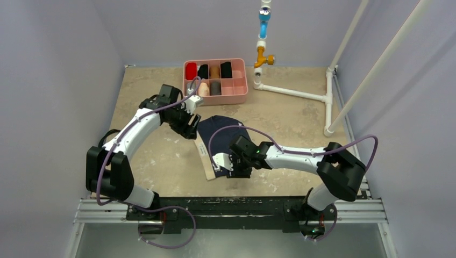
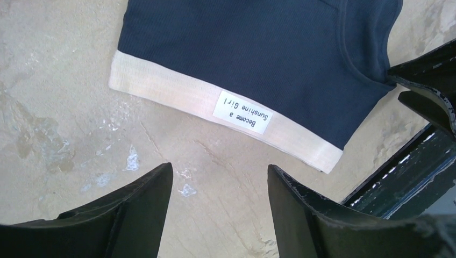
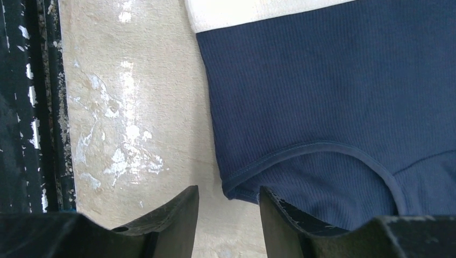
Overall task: Roll the underwear
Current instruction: Fold the underwear at the center of the board.
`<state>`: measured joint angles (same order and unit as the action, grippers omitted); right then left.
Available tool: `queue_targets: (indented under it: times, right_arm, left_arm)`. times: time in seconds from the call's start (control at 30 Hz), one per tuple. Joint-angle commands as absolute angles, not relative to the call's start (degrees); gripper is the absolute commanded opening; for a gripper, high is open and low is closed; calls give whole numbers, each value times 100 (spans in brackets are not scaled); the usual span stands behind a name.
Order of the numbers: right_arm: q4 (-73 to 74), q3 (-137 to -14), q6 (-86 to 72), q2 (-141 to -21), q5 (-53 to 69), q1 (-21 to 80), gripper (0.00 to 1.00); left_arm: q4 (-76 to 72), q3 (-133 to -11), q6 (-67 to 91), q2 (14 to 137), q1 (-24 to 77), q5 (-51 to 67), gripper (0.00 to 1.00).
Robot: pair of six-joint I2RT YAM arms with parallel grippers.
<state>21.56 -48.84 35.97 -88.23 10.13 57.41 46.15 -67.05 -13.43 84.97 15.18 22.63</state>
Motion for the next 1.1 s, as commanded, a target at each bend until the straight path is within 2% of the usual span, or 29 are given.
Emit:
queue_targets:
  times: [0.0,0.3,0.6,0.9,1.07]
  right_arm:
    - [2077,-4961,3549,-8930,1257,5739,43]
    - [1947,-4976,3431,-9124,1285,5739,34]
    - [2246,-5213,3237,-9179,1594,5447,0]
    - [2794,-5879,3074,-9461,2651,4725,0]
    - [3142,-6476,2964,-9929,3402,4387,0]
  left_arm:
    - [4402,-6589,-1616,8232,1546,2118,64]
    - [4197,-6200,-1816,7991,1618,2051,63]
    - [3963,-5506,-2111,7324,1635,1745,61]
    - [3531,-4273,-2840,5809,1677,2132,60]
    - [3292,-3825,-3061,5321,2627,1742,60]
